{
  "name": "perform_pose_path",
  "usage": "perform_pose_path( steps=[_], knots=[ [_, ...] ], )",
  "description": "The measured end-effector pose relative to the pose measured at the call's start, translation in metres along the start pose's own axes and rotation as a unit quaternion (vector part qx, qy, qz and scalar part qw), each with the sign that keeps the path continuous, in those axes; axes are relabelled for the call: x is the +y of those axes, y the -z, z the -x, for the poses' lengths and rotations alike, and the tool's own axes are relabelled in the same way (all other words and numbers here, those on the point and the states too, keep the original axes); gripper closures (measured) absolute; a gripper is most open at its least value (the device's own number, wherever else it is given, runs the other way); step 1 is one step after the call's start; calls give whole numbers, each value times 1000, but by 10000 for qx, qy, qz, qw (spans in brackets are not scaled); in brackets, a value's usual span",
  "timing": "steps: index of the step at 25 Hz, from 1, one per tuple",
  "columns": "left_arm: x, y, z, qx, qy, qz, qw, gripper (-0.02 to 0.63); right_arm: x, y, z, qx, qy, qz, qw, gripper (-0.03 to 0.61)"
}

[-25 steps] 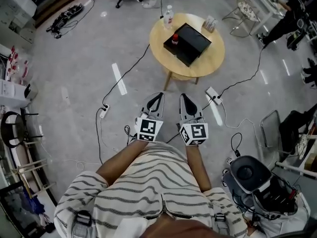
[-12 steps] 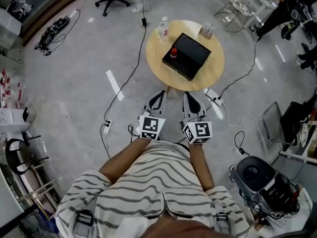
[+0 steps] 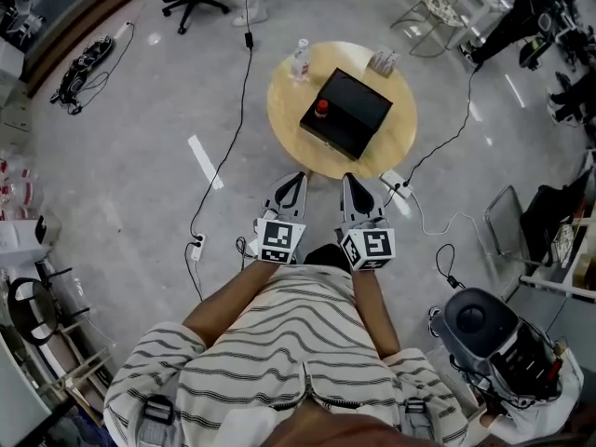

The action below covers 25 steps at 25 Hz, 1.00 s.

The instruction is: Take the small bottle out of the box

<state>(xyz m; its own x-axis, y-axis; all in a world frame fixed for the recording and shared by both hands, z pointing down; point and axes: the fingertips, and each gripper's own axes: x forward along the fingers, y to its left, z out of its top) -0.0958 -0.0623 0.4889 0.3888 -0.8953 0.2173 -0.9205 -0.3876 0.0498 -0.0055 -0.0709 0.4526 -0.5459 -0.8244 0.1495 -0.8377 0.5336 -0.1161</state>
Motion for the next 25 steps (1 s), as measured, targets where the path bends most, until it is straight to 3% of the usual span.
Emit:
perform_pose_path(
  steps=[12, 25],
  knots=[
    [10, -12, -52, -55, -219, 40, 9997, 592, -38, -4, -31, 3, -166, 47, 9999, 567],
    [0, -13, -117, 187, -431, 52, 9989, 592, -93, 2, -56, 110, -416, -70, 9990, 568]
  ],
)
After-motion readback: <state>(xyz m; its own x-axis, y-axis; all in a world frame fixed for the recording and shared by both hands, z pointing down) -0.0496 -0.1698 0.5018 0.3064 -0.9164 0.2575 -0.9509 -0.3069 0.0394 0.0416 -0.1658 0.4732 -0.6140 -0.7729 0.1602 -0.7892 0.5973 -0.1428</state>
